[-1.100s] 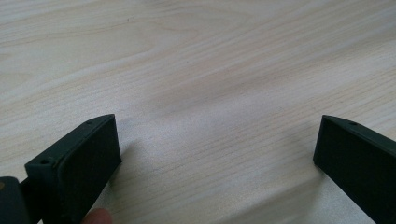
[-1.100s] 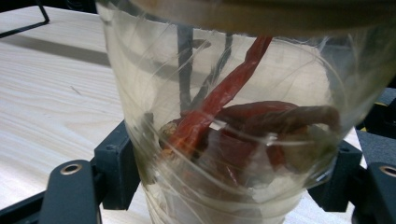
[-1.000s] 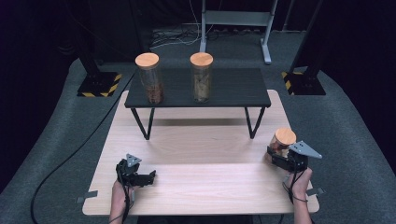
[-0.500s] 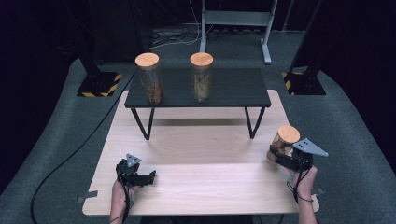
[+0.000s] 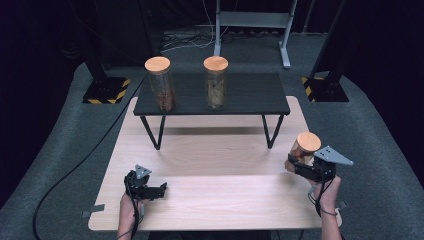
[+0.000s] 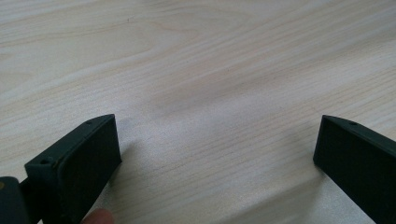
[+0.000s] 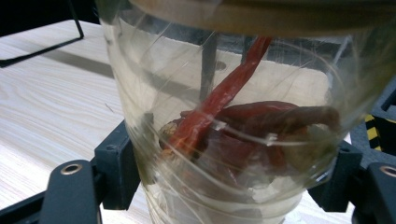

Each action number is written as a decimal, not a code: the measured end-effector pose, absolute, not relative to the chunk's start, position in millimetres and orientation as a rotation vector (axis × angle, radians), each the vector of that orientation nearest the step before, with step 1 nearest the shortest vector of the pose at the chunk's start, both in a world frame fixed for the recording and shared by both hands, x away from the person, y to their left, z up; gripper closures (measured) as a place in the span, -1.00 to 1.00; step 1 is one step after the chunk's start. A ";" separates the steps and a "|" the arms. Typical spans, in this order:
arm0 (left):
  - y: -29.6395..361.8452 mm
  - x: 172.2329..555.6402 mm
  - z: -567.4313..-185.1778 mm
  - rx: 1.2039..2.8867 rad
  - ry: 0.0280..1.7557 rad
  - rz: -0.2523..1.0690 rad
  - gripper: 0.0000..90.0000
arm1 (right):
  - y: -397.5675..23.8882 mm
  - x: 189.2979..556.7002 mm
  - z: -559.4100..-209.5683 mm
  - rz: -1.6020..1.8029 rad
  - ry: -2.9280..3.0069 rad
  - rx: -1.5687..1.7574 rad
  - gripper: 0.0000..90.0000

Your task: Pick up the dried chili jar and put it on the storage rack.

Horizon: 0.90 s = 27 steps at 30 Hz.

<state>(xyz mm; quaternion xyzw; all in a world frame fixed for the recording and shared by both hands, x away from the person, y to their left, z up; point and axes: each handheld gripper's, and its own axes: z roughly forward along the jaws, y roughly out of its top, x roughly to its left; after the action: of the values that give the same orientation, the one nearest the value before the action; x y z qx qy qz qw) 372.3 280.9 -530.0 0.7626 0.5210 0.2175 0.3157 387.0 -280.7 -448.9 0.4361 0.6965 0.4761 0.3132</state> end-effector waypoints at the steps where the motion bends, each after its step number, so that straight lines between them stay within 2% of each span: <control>1: 280.9 372.3 -530.0 2.008 1.372 0.573 -1.00 | -280.5 386.7 -447.7 1.258 1.838 1.149 -0.46; 27: 280.9 372.3 -530.0 2.009 1.372 0.573 -1.00 | -269.3 389.2 -421.3 1.261 1.880 1.093 -0.46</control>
<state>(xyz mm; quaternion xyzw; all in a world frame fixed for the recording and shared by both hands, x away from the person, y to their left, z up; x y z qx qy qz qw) 372.3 280.9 -530.0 0.7626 0.5210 0.2175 0.3157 389.2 -269.3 -421.3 0.4135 0.7113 0.4771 0.3090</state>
